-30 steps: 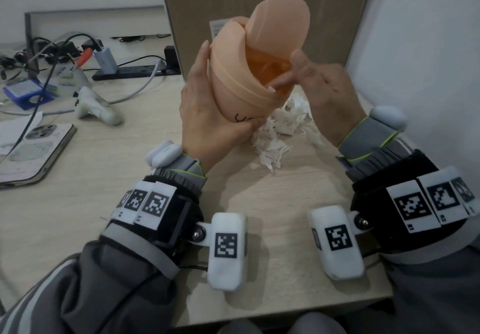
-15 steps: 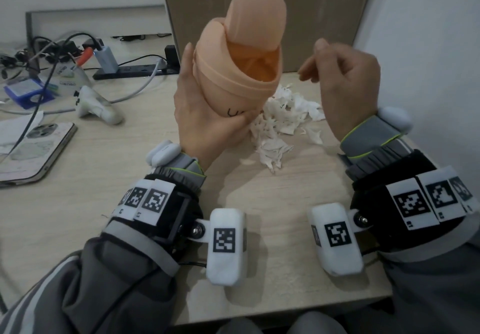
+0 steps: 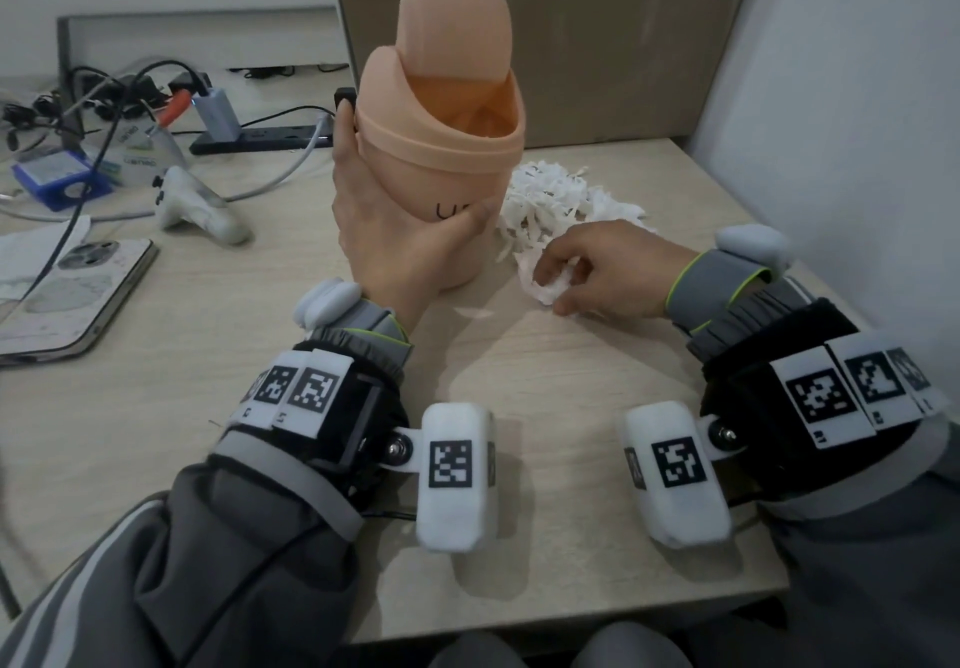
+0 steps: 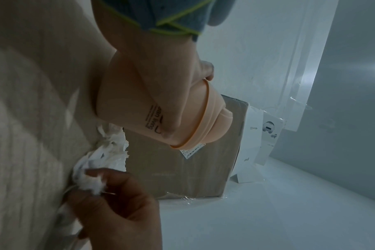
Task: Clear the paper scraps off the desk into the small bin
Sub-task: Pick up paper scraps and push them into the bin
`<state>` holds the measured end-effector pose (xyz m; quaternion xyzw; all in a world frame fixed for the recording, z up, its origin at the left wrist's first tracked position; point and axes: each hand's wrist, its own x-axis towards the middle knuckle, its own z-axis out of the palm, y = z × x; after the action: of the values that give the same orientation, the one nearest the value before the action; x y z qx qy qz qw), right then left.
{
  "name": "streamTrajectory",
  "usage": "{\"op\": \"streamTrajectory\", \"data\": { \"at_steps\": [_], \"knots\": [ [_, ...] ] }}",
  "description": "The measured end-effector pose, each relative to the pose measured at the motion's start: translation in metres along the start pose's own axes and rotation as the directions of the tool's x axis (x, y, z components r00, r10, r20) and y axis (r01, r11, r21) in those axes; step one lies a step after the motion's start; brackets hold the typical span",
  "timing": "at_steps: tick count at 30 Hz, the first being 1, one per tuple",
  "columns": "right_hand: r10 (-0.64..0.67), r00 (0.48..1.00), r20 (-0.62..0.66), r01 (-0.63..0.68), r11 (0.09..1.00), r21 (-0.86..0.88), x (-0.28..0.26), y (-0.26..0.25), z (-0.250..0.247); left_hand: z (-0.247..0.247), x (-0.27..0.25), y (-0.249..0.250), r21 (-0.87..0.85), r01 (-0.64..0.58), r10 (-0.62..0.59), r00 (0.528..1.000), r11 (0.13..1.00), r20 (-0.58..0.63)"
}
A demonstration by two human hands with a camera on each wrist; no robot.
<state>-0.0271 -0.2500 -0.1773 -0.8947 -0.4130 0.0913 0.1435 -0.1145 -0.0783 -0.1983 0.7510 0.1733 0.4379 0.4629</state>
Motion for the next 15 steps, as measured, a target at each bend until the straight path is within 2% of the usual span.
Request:
{"op": "streamTrajectory", "data": {
  "at_steps": [3,5,7,12,15],
  "knots": [
    [0.0,0.984,-0.178,-0.004,1.0,-0.026,0.0041,0.0047,-0.0012,-0.0005,-0.0002,0.0008,0.001,0.007,-0.007,1.0,1.0,0.006],
    [0.029,0.939,-0.343,-0.018,0.999,0.035,0.006,0.0068,-0.0039,-0.0004,-0.0003,0.0012,0.004,0.004,-0.005,1.0,1.0,0.008],
    [0.079,0.888,-0.454,-0.029,0.993,0.116,0.0058,0.0067,-0.007,-0.0003,-0.0003,0.0013,0.01,0.009,-0.009,1.0,1.0,0.011],
    [0.17,0.806,-0.567,0.021,0.949,0.315,0.0047,0.0073,-0.0088,-0.0003,-0.0003,0.0008,0.003,0.01,-0.01,1.0,1.0,0.015],
    [0.268,0.763,-0.588,0.008,0.906,0.423,0.0079,0.0109,-0.0088,-0.0003,-0.0004,0.0006,0.002,0.011,-0.011,1.0,1.0,0.022]
  ]
}}
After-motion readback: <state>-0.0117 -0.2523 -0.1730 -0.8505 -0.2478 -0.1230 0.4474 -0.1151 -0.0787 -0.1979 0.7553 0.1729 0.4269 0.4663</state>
